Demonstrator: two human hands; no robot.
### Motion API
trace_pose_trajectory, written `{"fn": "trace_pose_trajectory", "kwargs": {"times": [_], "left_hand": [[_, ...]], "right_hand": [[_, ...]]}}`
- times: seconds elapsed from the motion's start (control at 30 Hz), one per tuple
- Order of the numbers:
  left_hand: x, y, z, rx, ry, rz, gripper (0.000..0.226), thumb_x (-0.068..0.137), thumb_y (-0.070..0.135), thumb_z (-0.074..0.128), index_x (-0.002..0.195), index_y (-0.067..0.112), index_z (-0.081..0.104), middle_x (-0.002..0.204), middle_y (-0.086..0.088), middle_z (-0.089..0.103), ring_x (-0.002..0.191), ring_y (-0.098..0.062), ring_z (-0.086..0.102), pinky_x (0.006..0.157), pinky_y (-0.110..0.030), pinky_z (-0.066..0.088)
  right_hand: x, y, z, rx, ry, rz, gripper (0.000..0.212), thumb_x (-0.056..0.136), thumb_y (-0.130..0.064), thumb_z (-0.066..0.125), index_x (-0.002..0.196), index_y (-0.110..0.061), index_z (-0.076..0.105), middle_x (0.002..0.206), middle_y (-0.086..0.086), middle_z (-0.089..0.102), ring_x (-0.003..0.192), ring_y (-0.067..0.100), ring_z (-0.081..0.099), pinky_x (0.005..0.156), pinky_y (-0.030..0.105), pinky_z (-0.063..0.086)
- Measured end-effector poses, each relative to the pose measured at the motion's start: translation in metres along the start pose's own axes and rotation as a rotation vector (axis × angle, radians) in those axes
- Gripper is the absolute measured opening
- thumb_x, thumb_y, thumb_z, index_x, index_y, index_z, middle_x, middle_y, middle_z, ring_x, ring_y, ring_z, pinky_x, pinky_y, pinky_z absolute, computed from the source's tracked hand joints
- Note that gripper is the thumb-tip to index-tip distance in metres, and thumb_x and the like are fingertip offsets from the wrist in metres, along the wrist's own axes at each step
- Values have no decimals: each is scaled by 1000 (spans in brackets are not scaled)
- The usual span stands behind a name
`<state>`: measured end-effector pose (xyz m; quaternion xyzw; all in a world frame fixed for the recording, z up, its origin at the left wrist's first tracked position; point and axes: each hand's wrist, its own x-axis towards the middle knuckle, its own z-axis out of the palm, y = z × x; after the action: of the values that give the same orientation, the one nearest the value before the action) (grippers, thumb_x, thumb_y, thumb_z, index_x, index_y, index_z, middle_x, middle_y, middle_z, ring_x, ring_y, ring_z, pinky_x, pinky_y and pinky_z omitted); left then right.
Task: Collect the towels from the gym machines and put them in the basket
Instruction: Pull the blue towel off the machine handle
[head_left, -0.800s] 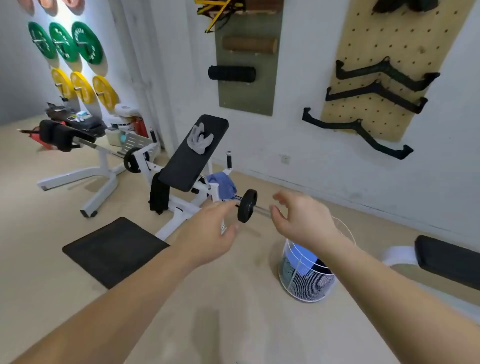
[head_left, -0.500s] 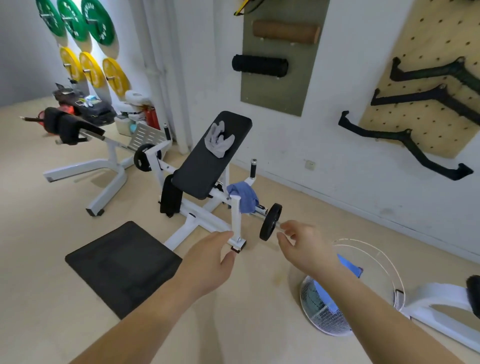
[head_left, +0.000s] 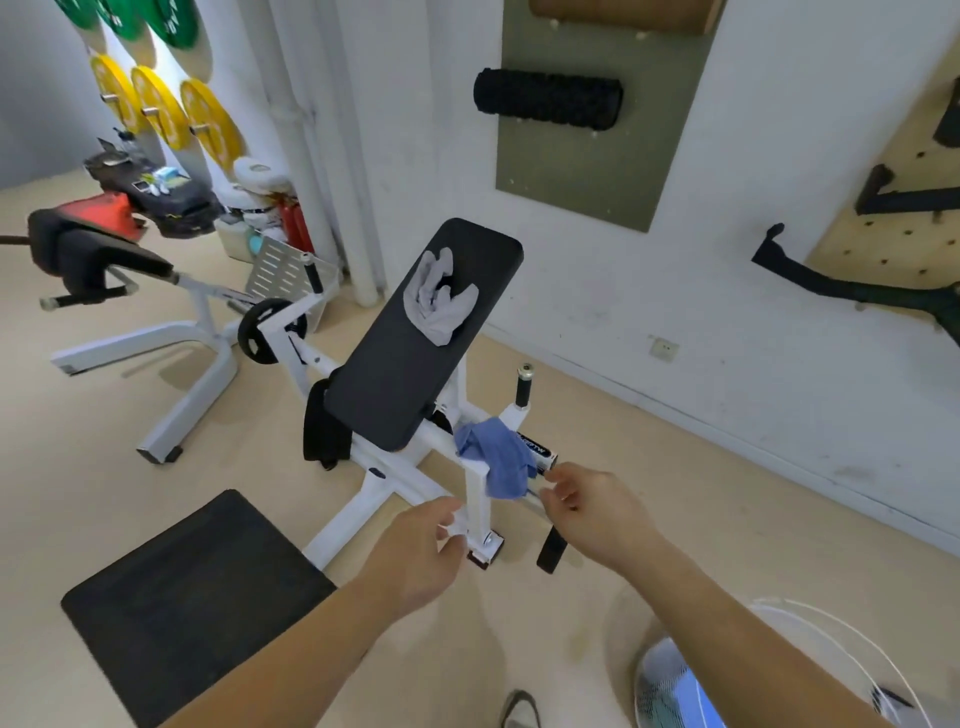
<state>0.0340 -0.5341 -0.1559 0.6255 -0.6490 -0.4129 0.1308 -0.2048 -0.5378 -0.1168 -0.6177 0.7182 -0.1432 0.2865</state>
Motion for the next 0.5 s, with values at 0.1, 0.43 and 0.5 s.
{"fn": "trace_pose_trajectory", "kwargs": {"times": [0.1,0.43,0.5], "left_hand": [[65,-1,-20,134,-26,-54,56,101,30,60,155,27,44,143,5,59,125,-10,59,104,-24,48],[262,-8,-60,194,-86,-140,54,104,25,56,156,24,42,153,5,53,135,-13,55,109,-23,40],[302,-11,-65,209,-130,-134,53,104,25,55,156,24,43,154,4,53,136,-14,54,112,-27,41]], "right_hand": [[71,9,1,58,-62,38,37,97,-36,53,131,-29,66,107,-4,78,94,18,73,83,35,59],[284,30,50,164,-274,232,23,97,-30,52,108,-15,66,101,6,74,89,28,69,80,37,55],[318,35,71,118,-319,260,11,99,-26,53,100,-20,61,95,4,68,85,25,60,80,35,51]]}}
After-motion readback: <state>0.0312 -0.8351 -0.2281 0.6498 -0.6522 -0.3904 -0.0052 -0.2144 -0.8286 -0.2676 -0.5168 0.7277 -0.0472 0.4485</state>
